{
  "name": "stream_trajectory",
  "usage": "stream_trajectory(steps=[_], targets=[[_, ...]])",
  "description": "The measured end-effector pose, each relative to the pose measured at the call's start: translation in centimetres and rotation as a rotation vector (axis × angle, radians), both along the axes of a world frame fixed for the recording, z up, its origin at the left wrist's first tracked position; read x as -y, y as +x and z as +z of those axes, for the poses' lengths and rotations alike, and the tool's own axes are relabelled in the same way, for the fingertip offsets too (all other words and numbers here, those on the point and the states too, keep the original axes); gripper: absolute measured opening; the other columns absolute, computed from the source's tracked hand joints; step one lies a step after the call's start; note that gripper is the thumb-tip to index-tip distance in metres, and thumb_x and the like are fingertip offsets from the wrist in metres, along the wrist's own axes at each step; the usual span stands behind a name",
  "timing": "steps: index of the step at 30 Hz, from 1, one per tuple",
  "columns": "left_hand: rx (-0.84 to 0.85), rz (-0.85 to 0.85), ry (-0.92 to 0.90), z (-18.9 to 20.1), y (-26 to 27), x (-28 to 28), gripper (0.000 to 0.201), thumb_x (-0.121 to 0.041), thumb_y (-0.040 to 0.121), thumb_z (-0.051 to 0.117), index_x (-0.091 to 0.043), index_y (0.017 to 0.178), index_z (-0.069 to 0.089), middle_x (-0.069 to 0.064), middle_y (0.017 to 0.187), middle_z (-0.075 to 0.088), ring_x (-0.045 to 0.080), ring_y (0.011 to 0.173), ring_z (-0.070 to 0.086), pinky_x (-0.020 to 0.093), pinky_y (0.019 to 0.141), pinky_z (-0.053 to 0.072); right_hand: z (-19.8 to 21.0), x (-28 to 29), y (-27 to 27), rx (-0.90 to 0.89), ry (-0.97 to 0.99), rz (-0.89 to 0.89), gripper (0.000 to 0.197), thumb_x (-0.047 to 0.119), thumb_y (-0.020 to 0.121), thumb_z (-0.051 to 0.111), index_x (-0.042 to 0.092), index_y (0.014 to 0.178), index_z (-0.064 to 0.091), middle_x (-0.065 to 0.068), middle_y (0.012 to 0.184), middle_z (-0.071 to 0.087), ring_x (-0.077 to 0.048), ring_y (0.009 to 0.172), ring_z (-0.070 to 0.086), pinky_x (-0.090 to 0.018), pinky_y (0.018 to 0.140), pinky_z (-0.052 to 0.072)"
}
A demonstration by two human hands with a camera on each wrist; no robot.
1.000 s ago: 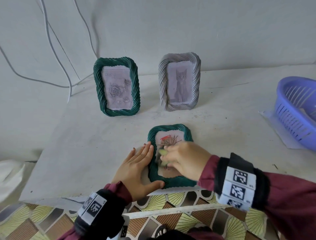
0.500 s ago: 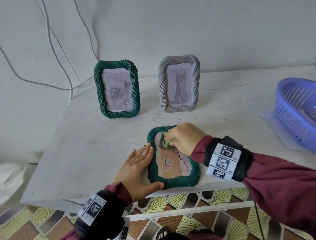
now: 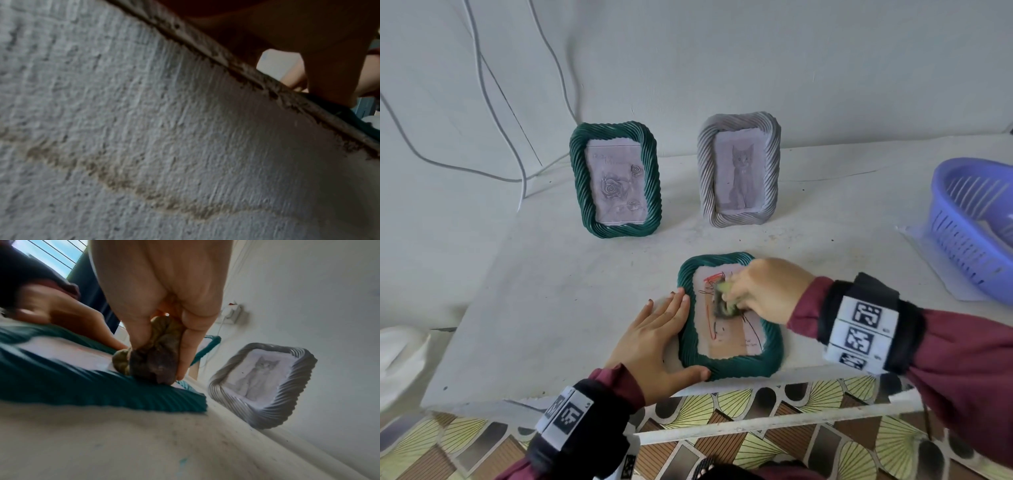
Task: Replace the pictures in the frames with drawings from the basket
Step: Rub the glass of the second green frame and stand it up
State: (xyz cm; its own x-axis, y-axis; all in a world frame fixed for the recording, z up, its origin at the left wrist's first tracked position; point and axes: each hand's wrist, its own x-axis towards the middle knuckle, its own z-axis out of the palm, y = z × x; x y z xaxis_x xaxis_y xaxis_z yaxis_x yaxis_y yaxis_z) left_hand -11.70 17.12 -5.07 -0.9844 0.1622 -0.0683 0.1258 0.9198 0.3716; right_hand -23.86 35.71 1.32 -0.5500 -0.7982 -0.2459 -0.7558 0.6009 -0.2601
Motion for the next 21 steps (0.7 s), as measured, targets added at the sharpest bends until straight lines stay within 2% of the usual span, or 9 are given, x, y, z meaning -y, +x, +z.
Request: stream_trajectory(steps=[5,9,12,13,14,16,17,19,21], targets=[[-0.009,0.022,0.01,-0.1,0.0,-0.1,0.112,-0.094,0.052,0.016,-0.029,0.139,-0.011,-0.011,0.15,-0.009,-0.008,0.132,-0.016,0.011,0.105,-0.022,-0.7,2.2,0.5,-0.114,-0.116,-0.033,0.026,0.014,0.09,0.053,0.013,0.112,0.066,-0.009,0.114,0.066,-0.027,0.106,0.059,-0.038,0.093,0.045],[-0.018,0.029,0.037,-0.2,0.0,-0.1,0.114,-0.095,0.053,0.017,-0.026,0.14,-0.006,-0.01,0.15,-0.004,-0.004,0.135,-0.01,0.011,0.106,-0.019,-1.3,1.3,4.4,-0.081,-0.087,0.108,0.027,0.013,0.093,0.049,0.017,0.115,0.065,-0.007,0.128,0.058,-0.026,0.101,0.053,-0.037,0.087,0.046],[-0.014,0.025,0.018,-0.2,0.0,-0.1,0.113,-0.095,0.052,0.016,-0.027,0.139,-0.011,-0.012,0.149,-0.008,-0.006,0.133,-0.015,0.01,0.104,-0.022,-1.2,-0.2,5.8,-0.05,-0.058,0.194,0.025,0.009,0.087,0.058,0.017,0.109,0.067,-0.012,0.121,0.062,-0.028,0.088,0.052,-0.036,0.073,0.051],[-0.011,0.023,0.01,-0.2,0.0,-0.1,0.112,-0.094,0.052,0.015,-0.029,0.138,-0.013,-0.012,0.149,-0.01,-0.007,0.132,-0.017,0.01,0.104,-0.023,-1.0,-0.5,5.6,-0.045,-0.043,0.21,0.026,0.009,0.087,0.058,0.019,0.11,0.067,-0.01,0.12,0.063,-0.027,0.088,0.053,-0.036,0.075,0.051],[-0.008,0.021,0.006,-0.2,0.0,0.0,0.111,-0.094,0.052,0.014,-0.029,0.138,-0.014,-0.013,0.149,-0.011,-0.007,0.132,-0.018,0.01,0.104,-0.024,-0.9,-0.6,5.1,-0.035,-0.032,0.2,0.028,0.01,0.089,0.056,0.02,0.113,0.065,-0.007,0.123,0.061,-0.026,0.093,0.054,-0.034,0.083,0.049],[-0.003,0.013,0.001,-0.2,0.0,0.1,0.11,-0.094,0.053,0.014,-0.03,0.138,-0.014,-0.012,0.15,-0.012,-0.006,0.133,-0.019,0.011,0.104,-0.024,-0.4,-0.5,3.7,-0.019,-0.039,0.118,0.03,0.011,0.092,0.051,0.019,0.119,0.061,-0.002,0.13,0.057,-0.021,0.109,0.054,-0.029,0.1,0.036],[-0.002,0.006,0.002,-0.2,0.0,0.1,0.11,-0.094,0.053,0.014,-0.03,0.138,-0.014,-0.012,0.15,-0.012,-0.006,0.133,-0.019,0.011,0.105,-0.023,-0.3,-0.2,2.9,-0.026,-0.044,0.083,0.031,0.01,0.092,0.051,0.019,0.12,0.06,-0.001,0.131,0.056,-0.02,0.114,0.054,-0.028,0.104,0.033],[-0.004,0.001,0.009,-0.2,0.0,0.0,0.11,-0.094,0.054,0.015,-0.03,0.139,-0.012,-0.011,0.151,-0.011,-0.006,0.133,-0.018,0.012,0.106,-0.022,-0.4,0.7,1.2,-0.082,-0.028,0.055,0.03,0.01,0.091,0.052,0.018,0.119,0.061,-0.003,0.129,0.058,-0.023,0.115,0.054,-0.034,0.104,0.039],[-0.007,0.007,0.016,-0.1,0.0,0.0,0.111,-0.094,0.054,0.014,-0.029,0.14,-0.011,-0.01,0.151,-0.009,-0.004,0.135,-0.017,0.013,0.106,-0.022,-0.6,1.8,0.1,-0.144,0.001,0.035,0.028,0.011,0.091,0.051,0.016,0.115,0.064,-0.007,0.119,0.063,-0.027,0.107,0.056,-0.039,0.092,0.045]])
